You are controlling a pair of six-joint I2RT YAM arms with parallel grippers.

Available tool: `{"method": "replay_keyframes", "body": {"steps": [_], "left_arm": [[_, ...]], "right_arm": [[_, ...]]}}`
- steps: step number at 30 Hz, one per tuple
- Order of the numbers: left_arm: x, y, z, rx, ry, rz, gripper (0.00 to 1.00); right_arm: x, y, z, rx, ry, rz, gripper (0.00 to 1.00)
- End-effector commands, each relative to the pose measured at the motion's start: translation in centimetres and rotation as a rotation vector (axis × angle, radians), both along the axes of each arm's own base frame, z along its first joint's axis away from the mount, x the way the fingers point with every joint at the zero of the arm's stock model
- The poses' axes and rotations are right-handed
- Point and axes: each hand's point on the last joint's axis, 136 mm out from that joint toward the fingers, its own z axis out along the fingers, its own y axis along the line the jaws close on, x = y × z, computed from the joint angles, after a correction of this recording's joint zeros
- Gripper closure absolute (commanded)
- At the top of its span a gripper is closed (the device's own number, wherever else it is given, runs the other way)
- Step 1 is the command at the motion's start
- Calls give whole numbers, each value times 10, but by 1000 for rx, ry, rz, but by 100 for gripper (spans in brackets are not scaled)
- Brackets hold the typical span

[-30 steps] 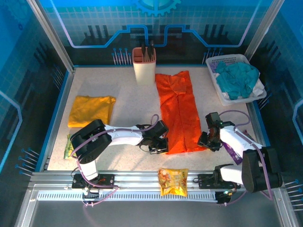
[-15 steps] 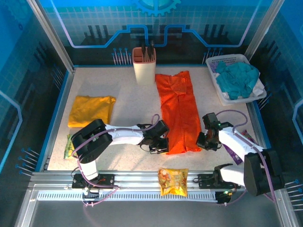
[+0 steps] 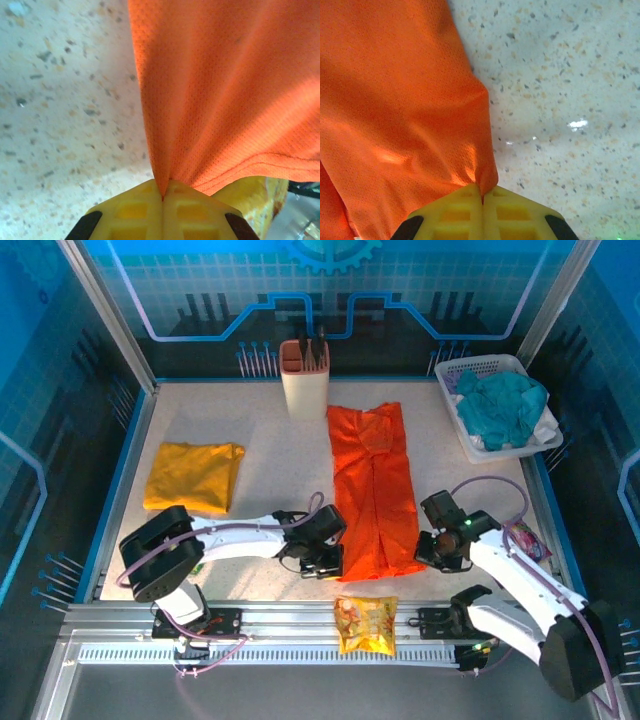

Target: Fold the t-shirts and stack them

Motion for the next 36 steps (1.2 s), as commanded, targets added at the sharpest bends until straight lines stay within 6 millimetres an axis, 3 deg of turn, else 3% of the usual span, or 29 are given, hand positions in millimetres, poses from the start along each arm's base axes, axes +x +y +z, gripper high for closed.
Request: {"method": "replay_keyframes", "body": {"steps": [1, 8, 15, 25, 30, 36], "left_arm": [[-6, 4, 16, -1, 1, 1, 100], [20, -1, 37, -9, -64, -4, 100], [69, -10, 79, -26, -176, -29, 100], [133, 9, 103, -38, -260, 24, 100], [166, 14, 107, -51, -295, 24, 100], [204, 13, 109, -37, -316, 15, 100]], "right_arm": [[-2, -5, 16, -25, -19, -45, 100], [31, 8, 43, 8, -114, -34, 100], [79, 21, 73, 2, -226, 12, 100], [153, 23, 114, 34, -348, 16, 100], [187, 24, 122, 81, -364, 25, 100], [214, 28, 116, 82, -348, 49, 100]]}}
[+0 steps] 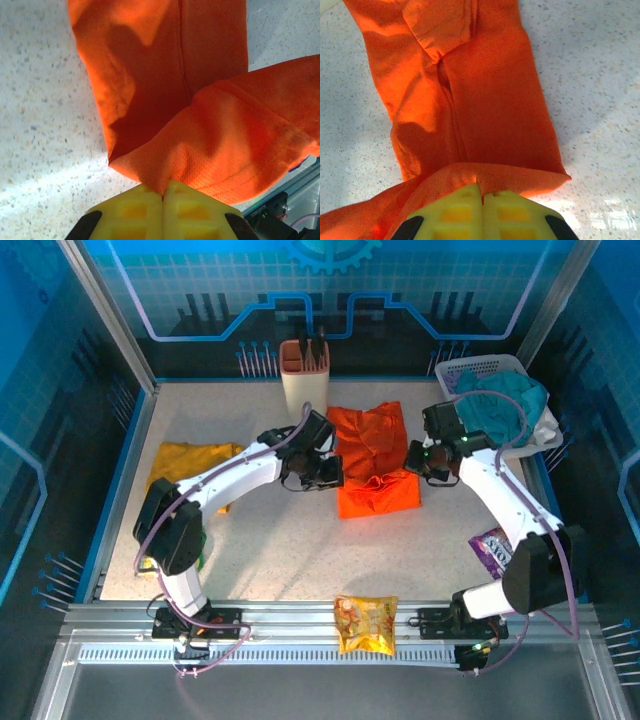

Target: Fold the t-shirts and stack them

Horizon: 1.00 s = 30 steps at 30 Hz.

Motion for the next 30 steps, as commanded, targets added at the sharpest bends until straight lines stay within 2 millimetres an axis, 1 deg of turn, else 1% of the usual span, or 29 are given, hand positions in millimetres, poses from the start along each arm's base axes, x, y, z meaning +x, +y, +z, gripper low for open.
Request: {"method": "replay_keyframes", "body": {"steps": [1, 7, 10, 13, 18, 22, 25, 27, 30], "left_arm": [[14, 1, 3, 15, -9, -48, 100], [40, 1, -1, 14, -18, -52, 100], [50, 4, -5, 12, -12, -46, 100], [58, 4, -9, 6, -15, -49, 100], [70, 5, -15, -8, -6, -36, 100], [81, 4, -21, -16, -4, -28, 100], [89, 2, -29, -29, 1, -27, 99], [94, 3, -38, -23, 15, -25, 98], [104, 6, -50, -2, 24, -16, 93]], "right_arm": [[18, 3, 5, 13, -23, 33, 100], [33, -1, -5, 16, -7, 27, 100], [39, -3, -10, 14, -1, 23, 100], [46, -7, -19, 15, 16, 10, 100], [58, -7, -33, 40, 40, 8, 100], [66, -7, -40, 42, 51, 11, 100], [72, -5, -46, 45, 61, 16, 100], [77, -4, -50, 50, 70, 16, 100], [87, -4, -57, 54, 73, 8, 98]]}}
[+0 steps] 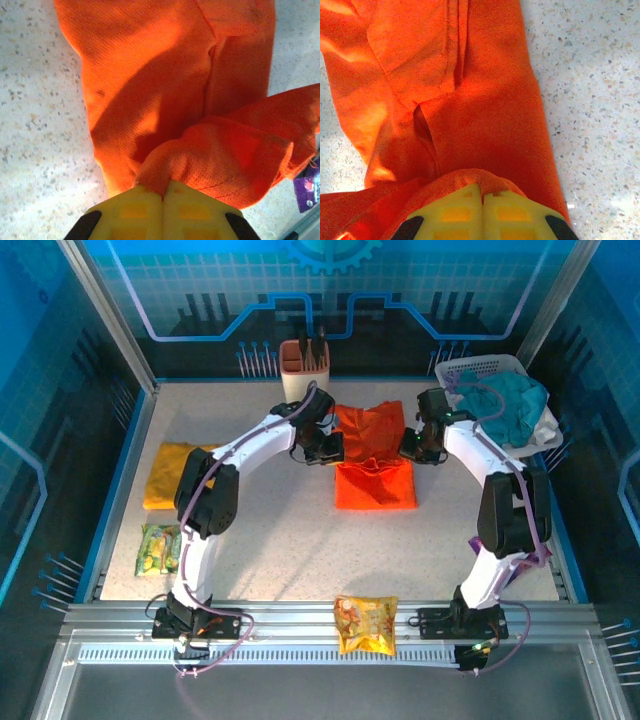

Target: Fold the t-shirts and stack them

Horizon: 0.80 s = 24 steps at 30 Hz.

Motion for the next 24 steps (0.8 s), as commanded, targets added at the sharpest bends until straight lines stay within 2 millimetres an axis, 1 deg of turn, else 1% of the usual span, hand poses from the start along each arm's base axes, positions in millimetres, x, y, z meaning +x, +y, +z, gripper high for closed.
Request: {"method": "replay_keyframes", "body": {"steps": [1, 2, 3, 4, 5, 6, 7, 9, 11, 14, 16, 17, 19, 22, 24], "left_arm": [[15, 3, -9, -3, -4, -9, 90], [22, 5, -12, -4, -9, 0, 85], [28, 8, -15, -4, -9, 10, 77], [35, 9, -17, -9, -11, 17, 72], [42, 11, -19, -14, -17, 25, 69], [51, 14, -19, -22, -23, 35, 67], [56, 15, -18, -30, -26, 39, 65], [65, 18, -13, -36, -31, 38, 60], [64, 21, -3, -22, -41, 33, 56], [53, 27, 13, -9, -69, 39, 54], [41, 29, 21, -10, -75, 47, 53], [32, 26, 26, -17, -76, 48, 53], [17, 19, 31, -29, -75, 40, 53], [-7, 5, 32, -50, -46, 37, 54], [-24, -14, 32, -89, -38, 17, 54]], "right_arm": [[20, -2, -2, 17, -22, -5, 96], [26, -1, -5, 24, -19, -7, 92], [32, -2, -9, 31, -12, -9, 88], [37, -2, -12, 34, -8, -11, 83], [43, -3, -15, 40, -4, -14, 75], [48, -3, -17, 46, -1, -16, 64], [52, -2, -17, 54, -5, -14, 54], [56, -2, -13, 63, -21, -16, 44], [53, -1, -5, 75, -44, -15, 32], [41, -1, 10, 85, -88, -11, 20], [30, 1, 19, 99, -104, -2, 19], [23, 5, 23, 115, -109, 5, 18], [10, 13, 31, 153, -126, 26, 17], [-9, 27, 38, 213, -142, 52, 16], [-20, 38, 39, 272, -152, 70, 15]]}}
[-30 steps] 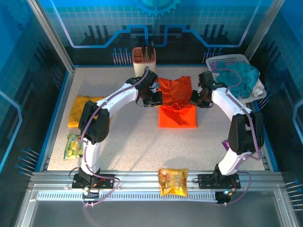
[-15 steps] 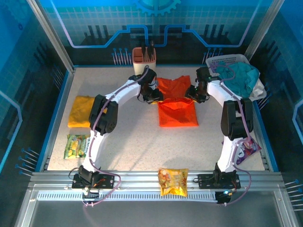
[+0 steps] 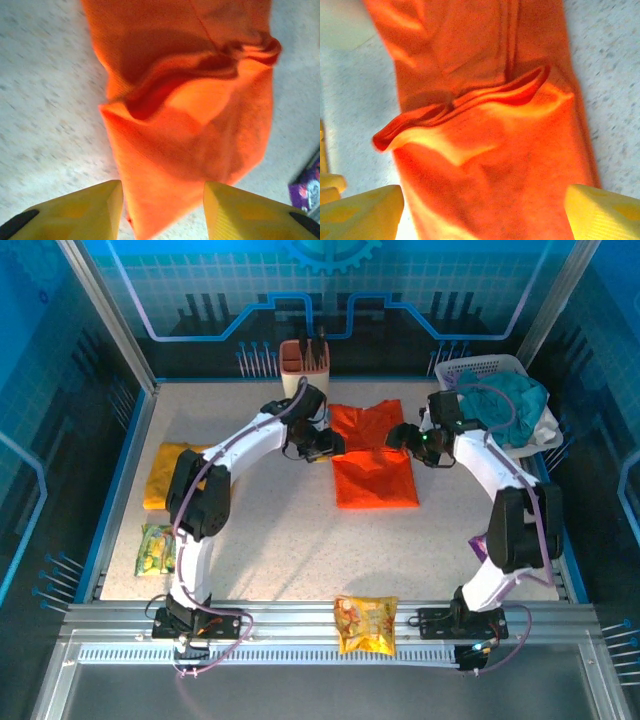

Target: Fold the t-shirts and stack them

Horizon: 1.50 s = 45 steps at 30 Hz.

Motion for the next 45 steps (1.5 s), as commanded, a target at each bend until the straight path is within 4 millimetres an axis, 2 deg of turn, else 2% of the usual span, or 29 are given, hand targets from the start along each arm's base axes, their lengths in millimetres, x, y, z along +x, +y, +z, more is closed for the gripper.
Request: {"method": "replay_keyframes", "body": {"steps": [1, 4, 10, 14, 15, 22, 26, 32, 37, 45], "left_arm": [[-25, -29, 10, -69, 0, -11, 55], [-38, -50, 5, -117, -1, -19, 55], [-50, -82, -29, -210, 82, -44, 57], [-53, -86, -56, -195, 122, -45, 57], [-54, -85, -63, -185, 132, -46, 57], [-59, -74, -98, -135, 164, -56, 58], [-67, -66, -107, -115, 177, -66, 63], [-93, -54, -121, -95, 226, -73, 69], [-118, -43, -123, -90, 254, -70, 71], [-166, -39, -119, -90, 265, -68, 72]], "right_arm": [[-16, 26, 6, 125, -27, 51, 15], [-25, 35, -2, 170, -30, 64, 14], [-35, 45, -35, 285, 10, 49, 18], [-38, 45, -59, 291, 46, 41, 26], [-45, 42, -71, 279, 72, 30, 29], [-63, 29, -110, 252, 144, -22, 40], [-72, 24, -117, 250, 162, -45, 45], [-92, 24, -121, 257, 198, -53, 49], [-117, 19, -124, 254, 221, -66, 50], [-172, 22, -122, 249, 268, -73, 49]]}}
